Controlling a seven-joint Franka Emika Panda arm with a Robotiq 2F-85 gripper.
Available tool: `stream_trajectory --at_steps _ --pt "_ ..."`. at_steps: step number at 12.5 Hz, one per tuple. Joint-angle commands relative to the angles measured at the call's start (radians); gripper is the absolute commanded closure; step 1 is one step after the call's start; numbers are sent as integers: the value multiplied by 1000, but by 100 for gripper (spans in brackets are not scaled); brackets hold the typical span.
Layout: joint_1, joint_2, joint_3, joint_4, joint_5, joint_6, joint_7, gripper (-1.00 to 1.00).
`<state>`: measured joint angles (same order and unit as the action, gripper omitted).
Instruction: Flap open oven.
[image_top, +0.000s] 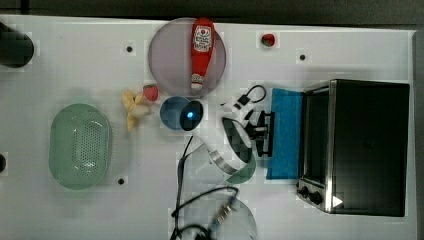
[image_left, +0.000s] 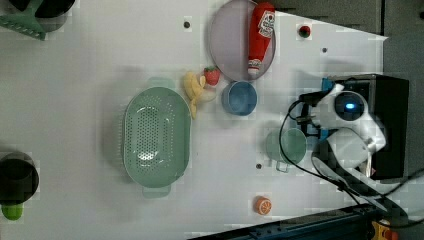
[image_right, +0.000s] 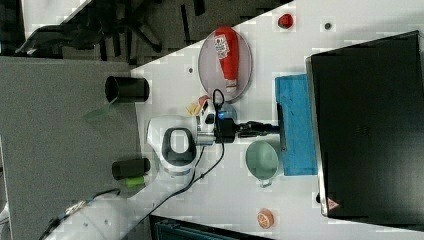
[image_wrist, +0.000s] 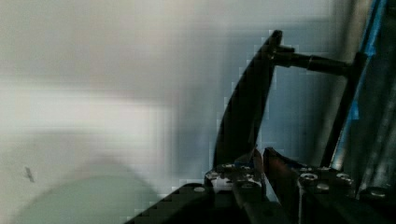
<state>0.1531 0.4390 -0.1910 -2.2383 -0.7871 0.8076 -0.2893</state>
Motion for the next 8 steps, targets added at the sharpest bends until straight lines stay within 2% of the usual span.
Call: stream_trajectory --at_steps 1,5,7,8 --pt "16 32 -20 31 -2 1 112 65" --pt "17 98 -19 53 1 79 140 65" --pt "21 71 -7 73 14 94 148 65" --pt "22 35 5 91 62 99 151 65"
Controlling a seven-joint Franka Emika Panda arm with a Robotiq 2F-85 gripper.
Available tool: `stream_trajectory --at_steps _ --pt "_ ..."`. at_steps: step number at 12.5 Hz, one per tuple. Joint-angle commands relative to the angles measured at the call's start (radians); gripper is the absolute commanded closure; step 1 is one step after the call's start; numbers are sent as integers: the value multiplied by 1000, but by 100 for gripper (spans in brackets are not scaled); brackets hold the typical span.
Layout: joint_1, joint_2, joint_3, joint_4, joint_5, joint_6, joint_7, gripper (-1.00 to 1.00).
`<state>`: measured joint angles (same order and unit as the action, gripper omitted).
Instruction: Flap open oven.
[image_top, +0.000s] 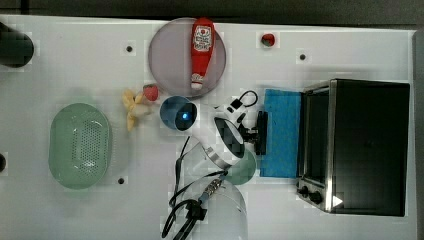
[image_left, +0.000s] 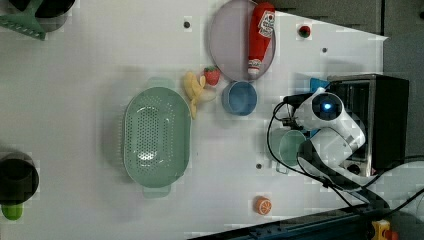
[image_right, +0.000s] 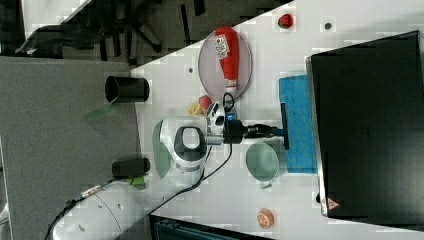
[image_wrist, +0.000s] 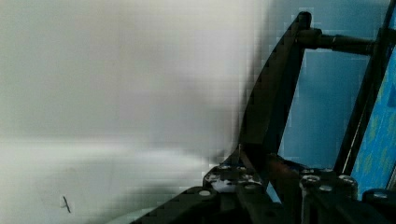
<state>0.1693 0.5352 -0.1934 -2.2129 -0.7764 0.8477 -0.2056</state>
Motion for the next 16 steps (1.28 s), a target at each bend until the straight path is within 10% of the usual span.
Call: stream_trajectory --at_steps 1,8,16 --pt "6 -110 13 79 121 41 67 65" --pt "-7 -516 -14 210 757 -314 83 65" --pt "-7 -629 -20 508 749 -837 271 65"
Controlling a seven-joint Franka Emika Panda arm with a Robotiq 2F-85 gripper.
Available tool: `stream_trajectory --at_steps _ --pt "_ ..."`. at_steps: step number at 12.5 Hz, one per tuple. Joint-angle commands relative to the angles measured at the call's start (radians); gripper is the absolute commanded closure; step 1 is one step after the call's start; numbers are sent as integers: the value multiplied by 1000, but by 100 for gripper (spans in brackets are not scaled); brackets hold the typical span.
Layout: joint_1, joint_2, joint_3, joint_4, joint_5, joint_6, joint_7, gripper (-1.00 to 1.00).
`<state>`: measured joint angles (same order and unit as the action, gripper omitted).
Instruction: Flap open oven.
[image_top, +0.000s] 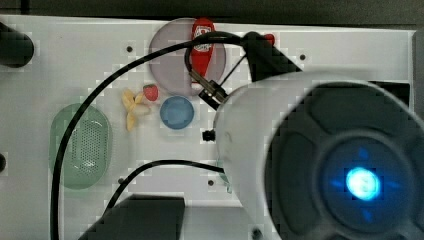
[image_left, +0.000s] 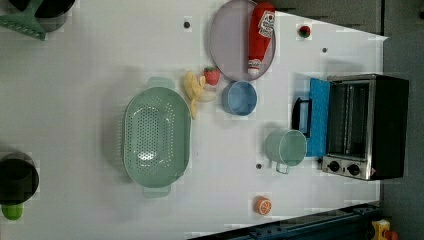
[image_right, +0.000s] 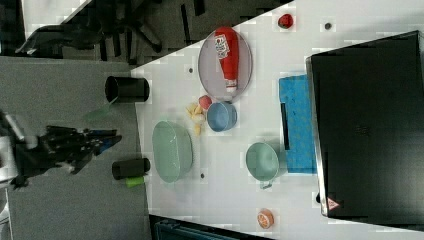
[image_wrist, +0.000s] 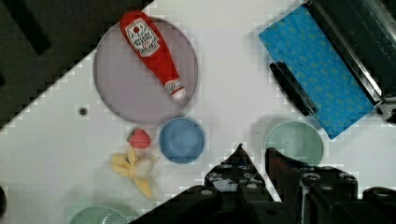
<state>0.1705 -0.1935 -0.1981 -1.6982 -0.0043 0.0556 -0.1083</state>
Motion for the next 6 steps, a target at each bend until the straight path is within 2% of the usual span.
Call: stream_trajectory --at_steps 1,6 --pt "-7 97 -14 0 -22 -64 250 65" --pt "-5 109 8 0 -22 -28 274 65"
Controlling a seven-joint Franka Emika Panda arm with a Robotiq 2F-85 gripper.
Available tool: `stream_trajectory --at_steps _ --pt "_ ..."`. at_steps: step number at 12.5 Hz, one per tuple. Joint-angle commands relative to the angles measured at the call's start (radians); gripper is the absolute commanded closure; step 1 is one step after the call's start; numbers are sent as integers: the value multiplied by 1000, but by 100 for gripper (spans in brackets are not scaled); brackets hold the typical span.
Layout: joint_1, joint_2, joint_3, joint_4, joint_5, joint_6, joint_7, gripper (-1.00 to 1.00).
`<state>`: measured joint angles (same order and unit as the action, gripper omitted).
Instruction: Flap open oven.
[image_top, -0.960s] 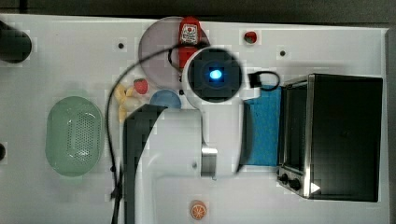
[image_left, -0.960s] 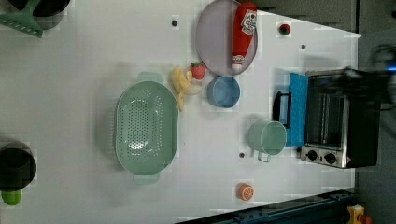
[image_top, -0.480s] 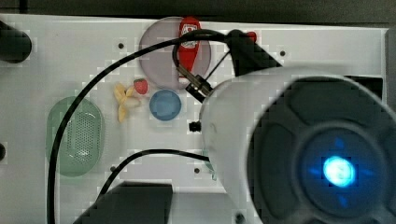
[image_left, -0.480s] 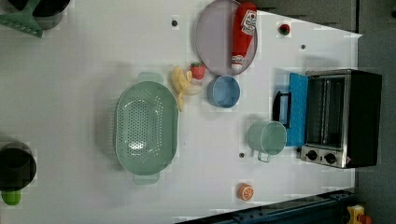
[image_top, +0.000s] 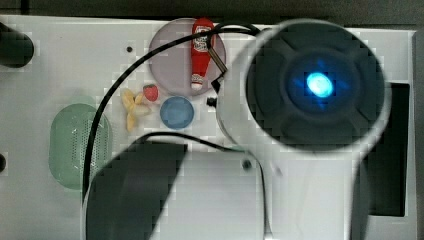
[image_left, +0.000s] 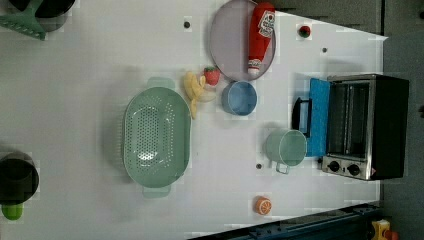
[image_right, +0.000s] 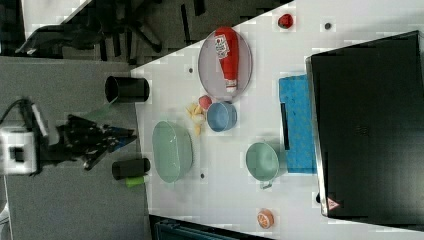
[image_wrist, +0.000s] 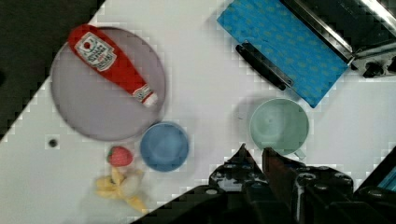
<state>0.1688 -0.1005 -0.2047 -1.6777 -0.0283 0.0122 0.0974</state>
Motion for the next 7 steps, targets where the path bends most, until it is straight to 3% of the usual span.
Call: stream_trajectory --at_steps 1,7 --pt "-4 19 16 -20 2 16 68 65" --pt "-4 25 15 -21 2 16 68 65"
